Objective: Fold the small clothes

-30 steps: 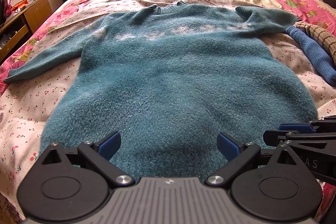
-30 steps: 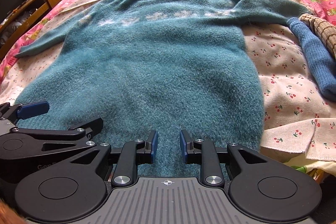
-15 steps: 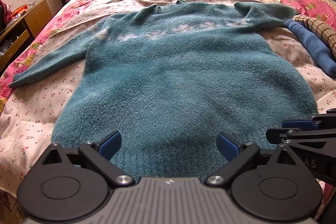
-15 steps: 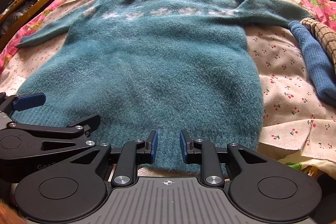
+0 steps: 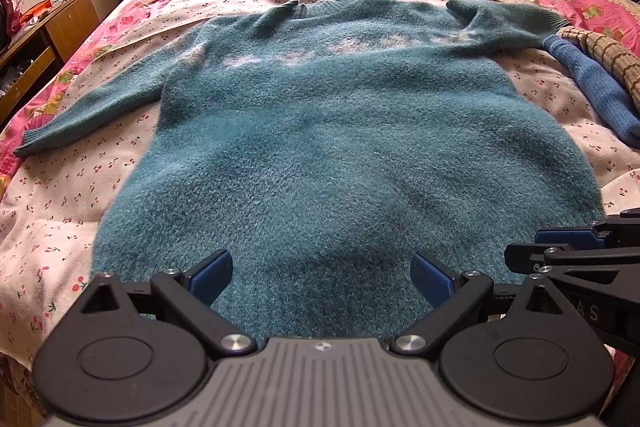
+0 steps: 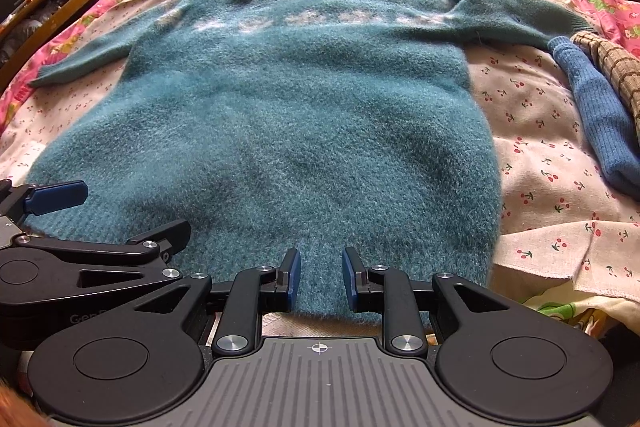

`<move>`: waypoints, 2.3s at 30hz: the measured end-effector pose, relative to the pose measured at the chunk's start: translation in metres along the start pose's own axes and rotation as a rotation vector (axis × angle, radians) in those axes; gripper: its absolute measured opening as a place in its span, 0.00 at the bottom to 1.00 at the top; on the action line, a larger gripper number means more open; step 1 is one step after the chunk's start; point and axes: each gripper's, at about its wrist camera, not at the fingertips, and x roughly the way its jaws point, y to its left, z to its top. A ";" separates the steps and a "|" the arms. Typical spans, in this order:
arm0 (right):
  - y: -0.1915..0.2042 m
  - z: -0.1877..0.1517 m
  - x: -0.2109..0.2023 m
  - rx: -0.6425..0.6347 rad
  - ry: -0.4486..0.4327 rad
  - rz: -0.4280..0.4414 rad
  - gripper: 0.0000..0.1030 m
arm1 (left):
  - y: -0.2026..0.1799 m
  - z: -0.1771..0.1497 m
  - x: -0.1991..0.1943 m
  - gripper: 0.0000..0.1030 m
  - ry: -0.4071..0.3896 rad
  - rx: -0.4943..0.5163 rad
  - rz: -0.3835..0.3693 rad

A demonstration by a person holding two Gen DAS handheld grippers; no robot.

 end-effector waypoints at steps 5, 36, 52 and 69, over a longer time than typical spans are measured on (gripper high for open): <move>0.001 -0.001 0.000 -0.003 0.002 -0.007 0.23 | 0.000 0.000 0.000 1.00 0.000 0.001 0.000; 0.003 -0.003 -0.010 -0.004 -0.011 -0.034 0.23 | -0.004 0.001 -0.013 1.00 -0.033 0.023 -0.002; 0.005 0.002 -0.019 -0.020 -0.039 -0.049 0.23 | -0.003 0.007 -0.023 1.00 -0.067 0.034 -0.001; -0.008 0.037 -0.012 -0.013 -0.064 -0.016 0.23 | -0.007 0.045 -0.014 1.00 -0.090 0.069 0.024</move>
